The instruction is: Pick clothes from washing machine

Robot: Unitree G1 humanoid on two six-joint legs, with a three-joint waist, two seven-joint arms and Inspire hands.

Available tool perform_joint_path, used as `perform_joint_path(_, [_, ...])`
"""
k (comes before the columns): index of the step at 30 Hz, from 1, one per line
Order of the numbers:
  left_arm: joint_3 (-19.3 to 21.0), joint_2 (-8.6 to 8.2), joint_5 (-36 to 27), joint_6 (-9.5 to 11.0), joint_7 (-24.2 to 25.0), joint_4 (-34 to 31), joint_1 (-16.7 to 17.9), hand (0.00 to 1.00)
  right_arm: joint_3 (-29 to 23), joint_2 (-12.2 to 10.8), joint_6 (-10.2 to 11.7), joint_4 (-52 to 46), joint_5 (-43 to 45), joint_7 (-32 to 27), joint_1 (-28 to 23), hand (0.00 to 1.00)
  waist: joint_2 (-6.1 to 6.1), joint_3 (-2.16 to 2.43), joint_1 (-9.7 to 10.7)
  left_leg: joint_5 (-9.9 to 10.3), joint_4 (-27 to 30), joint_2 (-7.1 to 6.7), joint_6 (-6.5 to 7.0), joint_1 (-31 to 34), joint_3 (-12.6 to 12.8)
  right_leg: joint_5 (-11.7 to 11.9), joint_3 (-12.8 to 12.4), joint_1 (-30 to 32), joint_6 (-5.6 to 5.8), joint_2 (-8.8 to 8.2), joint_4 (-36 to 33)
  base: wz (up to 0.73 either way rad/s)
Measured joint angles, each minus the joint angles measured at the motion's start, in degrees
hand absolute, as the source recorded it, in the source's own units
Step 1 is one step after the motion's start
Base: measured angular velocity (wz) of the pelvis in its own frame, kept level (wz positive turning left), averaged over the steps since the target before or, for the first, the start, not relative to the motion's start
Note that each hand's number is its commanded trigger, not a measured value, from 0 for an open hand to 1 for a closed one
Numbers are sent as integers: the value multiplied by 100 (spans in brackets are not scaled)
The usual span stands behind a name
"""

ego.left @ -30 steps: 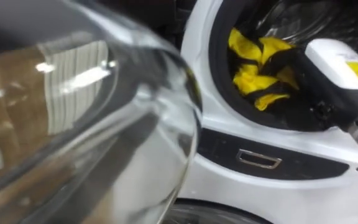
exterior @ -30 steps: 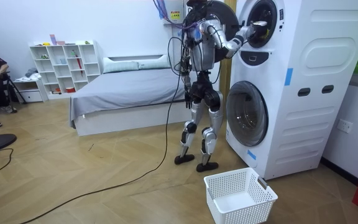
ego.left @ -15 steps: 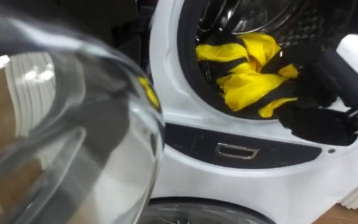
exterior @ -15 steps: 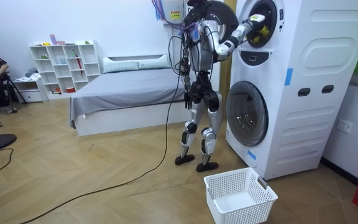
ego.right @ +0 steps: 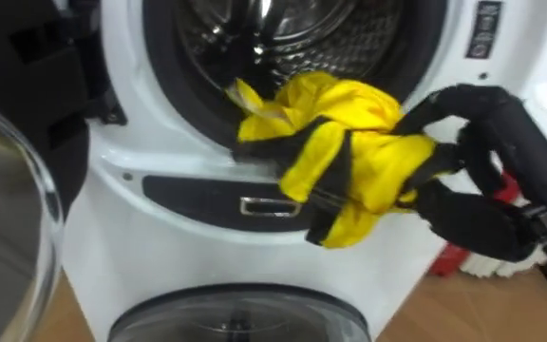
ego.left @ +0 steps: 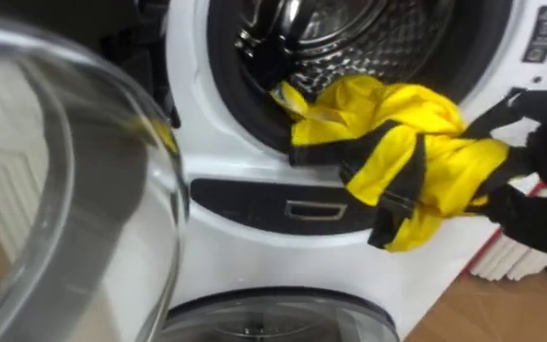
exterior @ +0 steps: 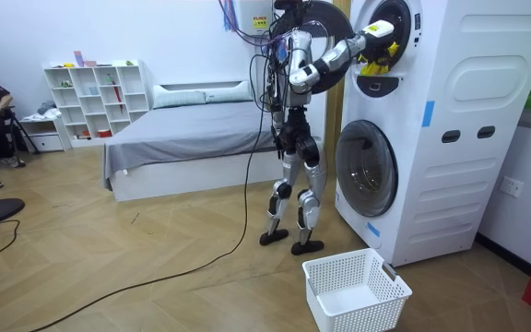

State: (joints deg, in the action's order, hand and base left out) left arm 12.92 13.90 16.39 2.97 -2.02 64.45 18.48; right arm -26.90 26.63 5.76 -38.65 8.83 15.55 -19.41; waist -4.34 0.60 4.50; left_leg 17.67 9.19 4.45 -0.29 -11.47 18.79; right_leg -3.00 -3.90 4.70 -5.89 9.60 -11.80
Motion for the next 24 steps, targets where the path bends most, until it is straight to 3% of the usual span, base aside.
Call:
perform_joint_path(6, [26,26,0,-23,-83,36,-19,0,-41,-15,33,394,38,-3,-381,100,-1,1,119,31,47,21,33,-27,387,160,-330,42,53,68,10,-32])
perform_joint_path(12, [18,176,4,-198,-79,83,-254,0,-133,-15,-453,1096,598,-11,-745,100,-34,-13,169,73,134,-12,103,5,960,416,-809,161,147,150,62,-46])
perform_joint_path(16, [2,187,149,-372,-80,82,-460,0,-134,-15,-752,1407,1140,19,-872,100,-36,-13,203,119,234,-8,163,99,1375,541,-1005,311,291,170,66,-45])
perform_joint_path(18, [-131,195,161,-433,-82,83,-600,0,-135,-7,-842,1564,1263,16,-854,100,-27,-8,206,155,309,33,186,189,1603,405,-894,552,369,95,-357,-19])
perform_joint_path(19, [-269,193,170,-433,-80,85,-684,0,-127,1,-879,1762,1328,16,-779,100,2,-2,253,165,356,113,111,195,1879,108,-754,683,441,-72,-809,6])
perform_joint_path(20, [-337,194,168,-431,-81,92,-712,0,-115,2,-910,1887,1359,14,-694,100,3,-2,308,157,355,117,81,195,1947,-6,-764,707,484,-151,-918,17])
perform_joint_path(22, [-491,207,158,-455,-77,95,-839,0,-14,9,-1071,2351,1518,12,-368,100,-36,-5,334,130,361,58,44,253,2026,-32,-970,799,482,-138,-826,-3])
perform_joint_path(24, [-555,205,129,-578,-69,85,-981,0,230,10,-1310,2792,1619,64,-72,100,-18,12,288,82,454,48,21,490,2022,160,-1179,843,548,-90,-448,-26])
